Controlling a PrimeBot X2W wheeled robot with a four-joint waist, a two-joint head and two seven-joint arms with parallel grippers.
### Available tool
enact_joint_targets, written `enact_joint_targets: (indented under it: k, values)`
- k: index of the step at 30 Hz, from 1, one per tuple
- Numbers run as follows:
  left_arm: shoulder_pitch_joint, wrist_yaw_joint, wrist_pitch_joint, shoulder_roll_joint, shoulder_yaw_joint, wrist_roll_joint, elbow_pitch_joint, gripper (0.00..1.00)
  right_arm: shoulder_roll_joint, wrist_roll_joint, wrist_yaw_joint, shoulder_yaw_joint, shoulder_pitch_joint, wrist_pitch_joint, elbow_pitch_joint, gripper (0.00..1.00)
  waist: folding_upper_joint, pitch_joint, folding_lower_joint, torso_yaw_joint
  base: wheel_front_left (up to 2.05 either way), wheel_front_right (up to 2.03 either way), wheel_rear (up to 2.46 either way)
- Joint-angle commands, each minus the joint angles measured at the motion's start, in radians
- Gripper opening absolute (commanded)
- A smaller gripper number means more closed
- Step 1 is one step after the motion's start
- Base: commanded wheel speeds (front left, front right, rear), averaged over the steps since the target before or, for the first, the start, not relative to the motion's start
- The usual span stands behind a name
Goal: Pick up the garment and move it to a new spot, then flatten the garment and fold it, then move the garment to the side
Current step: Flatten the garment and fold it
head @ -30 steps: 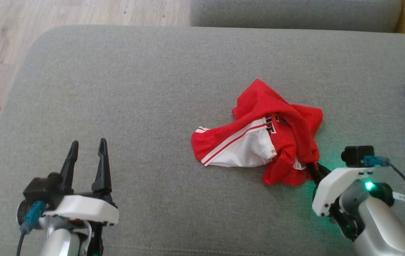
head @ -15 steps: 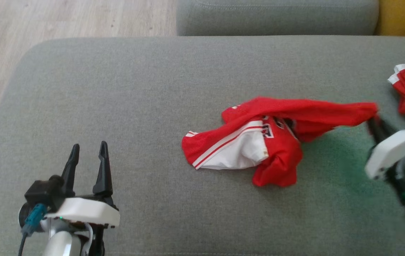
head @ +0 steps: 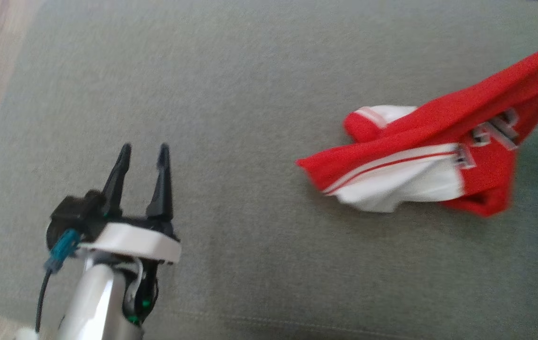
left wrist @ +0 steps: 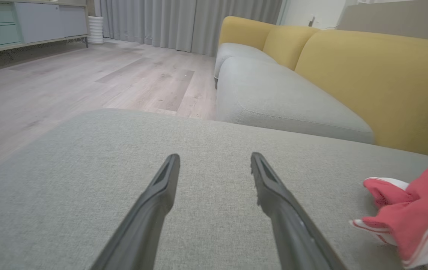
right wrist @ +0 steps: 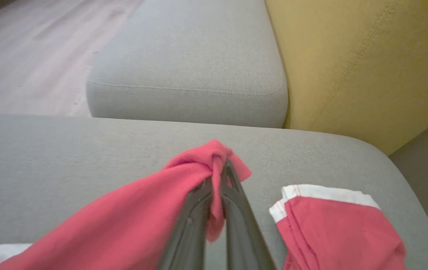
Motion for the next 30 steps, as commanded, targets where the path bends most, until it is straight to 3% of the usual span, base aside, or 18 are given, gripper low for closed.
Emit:
enact_joint_targets:
  k: [1, 6, 7, 8, 9, 14, 20, 25, 30]
  values:
    - [-0.036, -0.002, -0.012, 0.006, 0.028, 0.005, -0.023, 1.00, -0.028, -0.009, -0.001, 0.006, -0.036, 0.002, -0.022, 0.00, 0.0000, 0.066, -0.0002, 0.065, 0.00, 0.00, 0.00]
    - [-0.079, -0.010, -0.012, -0.003, -0.004, -0.002, -0.011, 1.00, -0.074, -0.105, -0.001, -0.053, -0.189, -0.026, 0.206, 0.00, 0.0000, 0.124, -0.0002, 0.130, 0.00, 0.00, 0.00]
    - [-0.084, -0.010, -0.012, -0.004, -0.009, -0.004, -0.009, 1.00, -0.077, -0.133, -0.001, -0.072, -0.208, -0.043, 0.247, 0.06, 0.0000, 0.129, -0.0002, 0.137, 0.00, 0.00, 0.00]
    - [-0.088, -0.009, -0.012, -0.005, -0.012, -0.005, -0.007, 1.00, -0.074, -0.160, -0.001, -0.090, -0.223, -0.059, 0.285, 0.73, 0.0000, 0.131, -0.0002, 0.140, 0.00, 0.00, 0.00]
    - [-0.090, -0.007, -0.012, -0.006, -0.015, -0.006, -0.005, 1.00, -0.066, -0.184, -0.001, -0.103, -0.235, -0.076, 0.318, 1.00, 0.0000, 0.130, -0.0002, 0.141, 0.00, 0.00, 0.00]
    - [-0.088, 0.000, -0.012, -0.007, -0.009, -0.006, 0.005, 1.00, 0.004, -0.251, -0.001, -0.097, -0.262, -0.198, 0.405, 1.00, 0.0000, 0.092, -0.0002, 0.101, 0.00, 0.00, 0.00]
    - [-0.071, -0.003, -0.012, -0.006, 0.021, 0.012, 0.010, 1.00, 0.097, -0.210, -0.001, -0.003, -0.245, -0.363, 0.395, 1.00, 0.0000, 0.005, -0.0002, 0.000, 0.00, 0.00, 0.00]
    - [-0.044, -0.010, -0.012, -0.004, 0.040, 0.025, 0.016, 1.00, 0.150, -0.103, -0.001, 0.067, -0.134, -0.457, 0.298, 1.00, 0.0000, -0.070, -0.0002, -0.075, 0.00, 0.00, 0.00]
    - [-0.009, -0.017, -0.012, -0.005, 0.042, 0.025, 0.025, 1.00, 0.191, -0.004, -0.001, 0.077, 0.082, -0.516, 0.107, 1.00, 0.0000, -0.117, -0.0002, -0.135, 0.00, 0.00, 0.00]
